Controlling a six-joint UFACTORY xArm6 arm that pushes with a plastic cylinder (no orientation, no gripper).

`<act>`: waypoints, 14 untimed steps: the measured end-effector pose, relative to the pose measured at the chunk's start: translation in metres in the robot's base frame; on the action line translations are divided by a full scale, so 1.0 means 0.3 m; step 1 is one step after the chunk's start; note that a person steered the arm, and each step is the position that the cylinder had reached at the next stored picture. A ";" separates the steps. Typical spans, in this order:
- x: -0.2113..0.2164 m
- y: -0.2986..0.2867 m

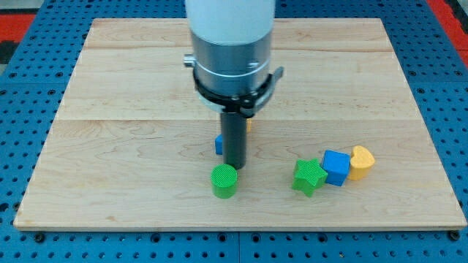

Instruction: Move the red circle to the top left of the board

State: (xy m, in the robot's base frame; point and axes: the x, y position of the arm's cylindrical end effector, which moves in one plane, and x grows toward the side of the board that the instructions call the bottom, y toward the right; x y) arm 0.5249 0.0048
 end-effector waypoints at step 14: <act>-0.442 0.318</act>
State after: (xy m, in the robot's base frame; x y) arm 0.3923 0.1002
